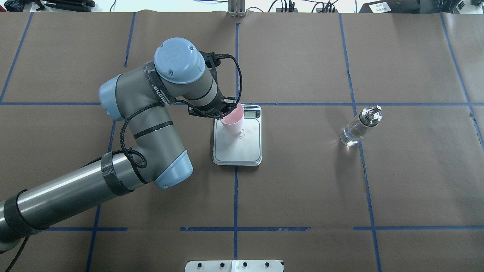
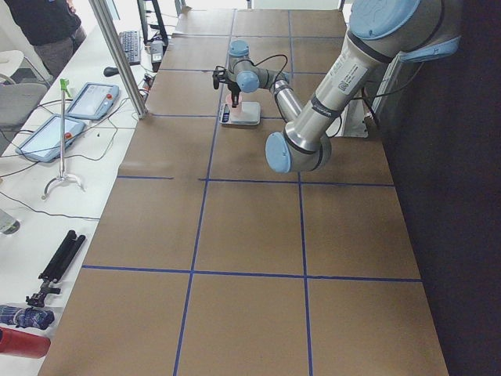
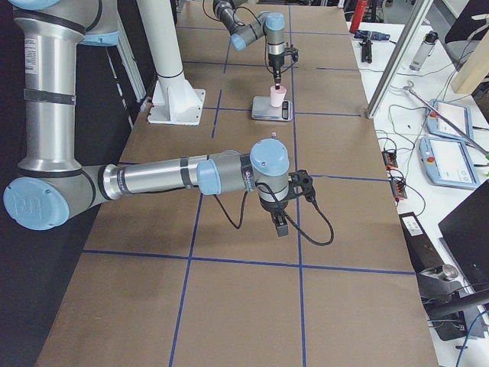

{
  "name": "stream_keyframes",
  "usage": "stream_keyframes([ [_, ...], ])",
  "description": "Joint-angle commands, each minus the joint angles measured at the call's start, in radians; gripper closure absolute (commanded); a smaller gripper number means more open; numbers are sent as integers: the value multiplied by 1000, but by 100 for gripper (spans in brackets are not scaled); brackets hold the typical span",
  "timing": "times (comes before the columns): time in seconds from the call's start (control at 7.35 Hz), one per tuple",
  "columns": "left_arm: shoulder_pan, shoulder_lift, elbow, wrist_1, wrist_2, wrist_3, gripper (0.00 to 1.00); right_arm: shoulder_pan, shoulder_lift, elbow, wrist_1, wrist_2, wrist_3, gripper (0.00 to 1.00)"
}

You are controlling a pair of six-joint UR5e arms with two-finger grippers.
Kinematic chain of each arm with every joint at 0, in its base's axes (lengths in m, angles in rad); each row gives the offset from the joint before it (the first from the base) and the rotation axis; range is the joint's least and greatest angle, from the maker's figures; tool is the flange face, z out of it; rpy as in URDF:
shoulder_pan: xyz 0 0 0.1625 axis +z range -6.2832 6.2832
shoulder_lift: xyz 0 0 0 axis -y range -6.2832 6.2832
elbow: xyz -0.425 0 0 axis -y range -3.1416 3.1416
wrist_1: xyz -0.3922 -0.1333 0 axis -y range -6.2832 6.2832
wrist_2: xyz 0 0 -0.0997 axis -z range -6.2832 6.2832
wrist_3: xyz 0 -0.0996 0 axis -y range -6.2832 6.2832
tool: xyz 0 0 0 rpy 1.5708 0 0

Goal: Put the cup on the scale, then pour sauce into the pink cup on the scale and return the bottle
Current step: 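Carry the pink cup with the left gripper onto the scale, then open the left gripper and withdraw it away from the cup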

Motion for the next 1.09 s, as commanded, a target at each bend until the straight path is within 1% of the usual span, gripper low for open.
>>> stream_keyframes([
  [0.0, 1, 1, -2, 1, 1, 0, 58, 0, 0, 0, 0, 0, 0, 0],
  [0.14, 1, 3, -2, 1, 3, 1, 42, 0, 0, 0, 0, 0, 0, 0],
  [0.27, 1, 1, -4, 1, 2, 1, 34, 0, 0, 0, 0, 0, 0, 0],
  [0.41, 1, 5, -16, 0, 3, 12, 0, 0, 0, 0, 0, 0, 0, 0],
  [0.54, -1, 24, -63, 10, -2, 59, 0, 0, 0, 9, 0, 2, -2, 0],
  [0.68, -2, 82, -138, 36, -3, 131, 0, 0, -6, 50, -2, 2, 8, 0],
  [0.82, -17, 148, -242, 105, -3, 243, 0, 0, -3, 83, 3, 12, 129, 0],
  [0.95, -55, 213, -352, 174, -5, 335, 0, -6, -1, 135, 3, 20, 212, 0],
])
